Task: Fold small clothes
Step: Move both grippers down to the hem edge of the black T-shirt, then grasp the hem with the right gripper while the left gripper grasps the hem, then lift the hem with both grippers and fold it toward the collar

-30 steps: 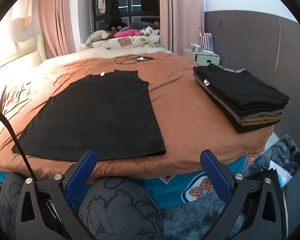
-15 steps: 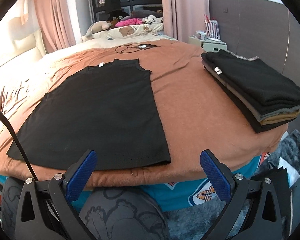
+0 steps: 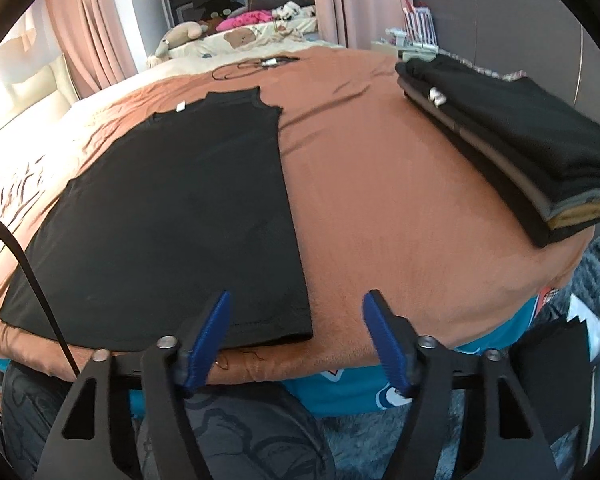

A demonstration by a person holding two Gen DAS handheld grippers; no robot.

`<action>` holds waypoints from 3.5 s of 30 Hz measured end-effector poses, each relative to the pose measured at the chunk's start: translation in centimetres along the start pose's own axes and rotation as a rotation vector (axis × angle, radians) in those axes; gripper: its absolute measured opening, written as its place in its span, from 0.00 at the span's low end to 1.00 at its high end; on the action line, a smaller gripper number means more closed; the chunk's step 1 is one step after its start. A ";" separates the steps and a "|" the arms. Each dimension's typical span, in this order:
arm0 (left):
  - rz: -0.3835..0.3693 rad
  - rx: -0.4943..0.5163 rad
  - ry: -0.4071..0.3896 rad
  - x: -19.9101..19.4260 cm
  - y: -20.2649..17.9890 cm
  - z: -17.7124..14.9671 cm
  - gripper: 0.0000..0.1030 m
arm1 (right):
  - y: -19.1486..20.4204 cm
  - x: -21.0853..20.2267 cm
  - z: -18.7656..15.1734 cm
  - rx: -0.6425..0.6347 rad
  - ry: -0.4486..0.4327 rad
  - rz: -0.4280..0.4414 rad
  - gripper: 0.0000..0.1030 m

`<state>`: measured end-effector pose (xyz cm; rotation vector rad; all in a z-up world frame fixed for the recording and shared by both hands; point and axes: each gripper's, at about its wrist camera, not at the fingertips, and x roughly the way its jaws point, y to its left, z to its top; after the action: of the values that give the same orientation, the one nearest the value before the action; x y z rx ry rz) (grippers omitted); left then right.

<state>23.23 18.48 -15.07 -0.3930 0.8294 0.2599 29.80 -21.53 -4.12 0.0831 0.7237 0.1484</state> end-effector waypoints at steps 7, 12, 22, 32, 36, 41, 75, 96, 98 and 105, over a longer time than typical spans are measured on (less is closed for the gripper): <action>0.012 -0.015 0.027 1.7 0.6 0.5 0.36 | -1.2 1.6 0.3 0.039 0.051 0.016 0.55; 0.011 -0.020 0.029 2.2 0.8 0.6 0.32 | -2.0 2.6 0.7 0.073 0.072 0.037 0.48; -0.029 -0.065 0.036 3.3 1.1 1.4 0.29 | -4.0 4.3 1.6 0.178 0.063 0.154 0.37; -0.111 -0.147 0.057 2.9 2.4 0.7 0.21 | -5.8 5.3 0.1 0.336 0.081 0.312 0.37; -0.120 -0.176 0.061 3.0 2.8 0.9 0.07 | -7.0 5.9 0.2 0.385 0.083 0.331 0.26; -0.129 -0.175 0.027 1.6 2.5 1.2 0.04 | -7.9 5.9 0.5 0.425 0.081 0.334 0.05; -0.265 -0.188 -0.266 -16.9 3.8 -1.8 0.04 | -7.7 -7.1 -7.8 0.271 -0.217 0.409 0.02; -0.288 -0.168 -0.309 -18.5 3.7 -2.3 0.04 | -8.5 -7.4 -8.9 0.262 -0.255 0.422 0.02; -0.286 -0.165 -0.306 -18.0 3.4 -1.3 0.04 | -8.2 -7.4 -8.0 0.265 -0.253 0.421 0.02; -0.278 -0.130 -0.319 -16.7 1.2 2.4 0.04 | -7.0 -5.7 -4.1 0.270 -0.254 0.411 0.02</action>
<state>13.49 19.39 -1.23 -0.5661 0.4387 0.1131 23.57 -29.21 -4.38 0.5015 0.4623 0.4240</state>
